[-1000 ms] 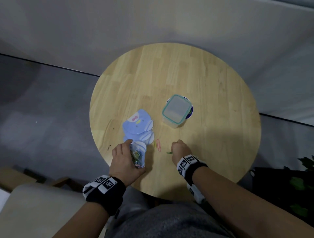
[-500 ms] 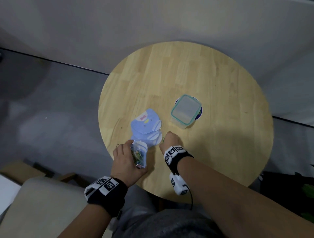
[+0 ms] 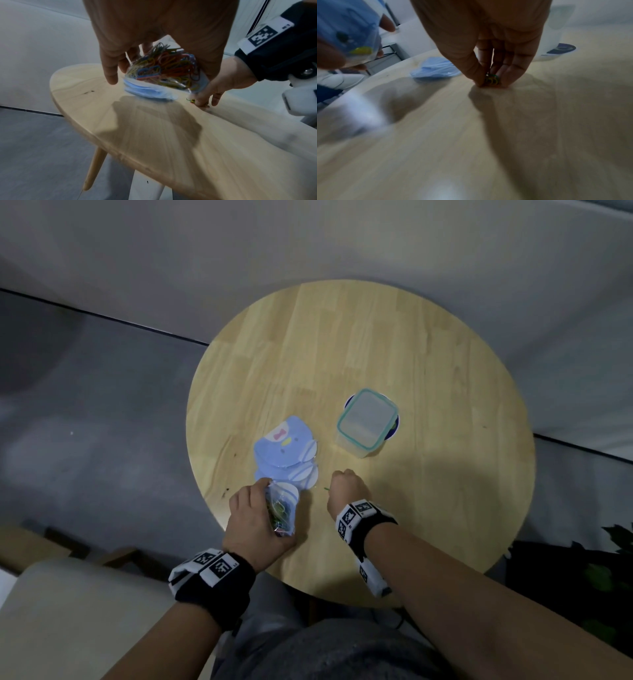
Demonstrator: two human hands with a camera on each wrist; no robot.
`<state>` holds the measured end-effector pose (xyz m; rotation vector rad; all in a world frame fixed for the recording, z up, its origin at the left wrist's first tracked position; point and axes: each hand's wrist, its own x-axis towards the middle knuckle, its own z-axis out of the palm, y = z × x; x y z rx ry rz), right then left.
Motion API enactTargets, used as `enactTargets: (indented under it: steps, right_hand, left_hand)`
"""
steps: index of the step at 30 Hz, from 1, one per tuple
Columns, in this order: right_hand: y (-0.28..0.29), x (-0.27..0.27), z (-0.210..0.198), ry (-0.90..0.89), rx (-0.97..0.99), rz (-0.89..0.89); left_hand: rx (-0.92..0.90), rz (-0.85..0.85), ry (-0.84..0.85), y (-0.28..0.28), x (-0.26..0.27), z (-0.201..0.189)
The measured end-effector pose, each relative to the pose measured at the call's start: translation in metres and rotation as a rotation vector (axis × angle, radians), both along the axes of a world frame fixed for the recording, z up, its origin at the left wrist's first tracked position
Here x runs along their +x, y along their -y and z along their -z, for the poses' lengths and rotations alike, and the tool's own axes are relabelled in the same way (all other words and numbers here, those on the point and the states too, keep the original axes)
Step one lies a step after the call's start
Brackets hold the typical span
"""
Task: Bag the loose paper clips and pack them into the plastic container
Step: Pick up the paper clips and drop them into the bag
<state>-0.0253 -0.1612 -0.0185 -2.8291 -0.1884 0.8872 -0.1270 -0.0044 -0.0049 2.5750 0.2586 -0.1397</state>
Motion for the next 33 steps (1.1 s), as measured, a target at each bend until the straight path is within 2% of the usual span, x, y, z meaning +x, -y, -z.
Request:
enactTargets:
  steps: [3,8,13,17,19,23,25,26,27,29,33]
  right_hand:
    - [0.003,-0.005,0.005,0.048,-0.013,-0.043]
    - [0.006,-0.009,0.006,0.043,-0.030,0.064]
    - [0.007,-0.013,0.006,0.060,-0.027,-0.045]
    - [0.014,-0.010,0.002,0.036,0.051,-0.091]
    - [0.024,-0.003,-0.002,-0.033,0.129,-0.002]
    - [0.054,0.017,-0.020,-0.084,0.383,0.444]
    - [0.061,0.022,-0.043,-0.175,0.615,0.682]
    - [0.060,0.024,-0.055,-0.226,0.741,0.743]
    - [0.056,0.024,-0.067,-0.252,0.822,0.742]
    - [0.043,0.022,-0.087,-0.246,0.846,0.664]
    - [0.026,0.019,-0.109,-0.008,0.681,0.454]
  left_hand:
    - [0.007,0.005,-0.002,0.001,0.000,0.000]
    - [0.000,0.009,-0.010,0.004,-0.002,0.003]
    - [0.006,0.027,-0.007,0.008,-0.002,0.005]
    - [0.005,0.034,-0.004,0.011,0.002,0.006]
    - [-0.007,0.039,0.004,0.013,0.004,0.006]
    - [-0.020,0.058,0.025,0.022,0.010,0.006]
    - [-0.025,0.082,0.029,0.028,0.014,0.005]
    - [-0.022,0.098,0.040,0.032,0.016,0.004]
    - [-0.020,0.113,0.062,0.037,0.019,0.000]
    - [-0.023,0.106,0.139,0.050,0.027,-0.009]
    - [-0.062,0.018,0.244,0.071,0.045,-0.025]
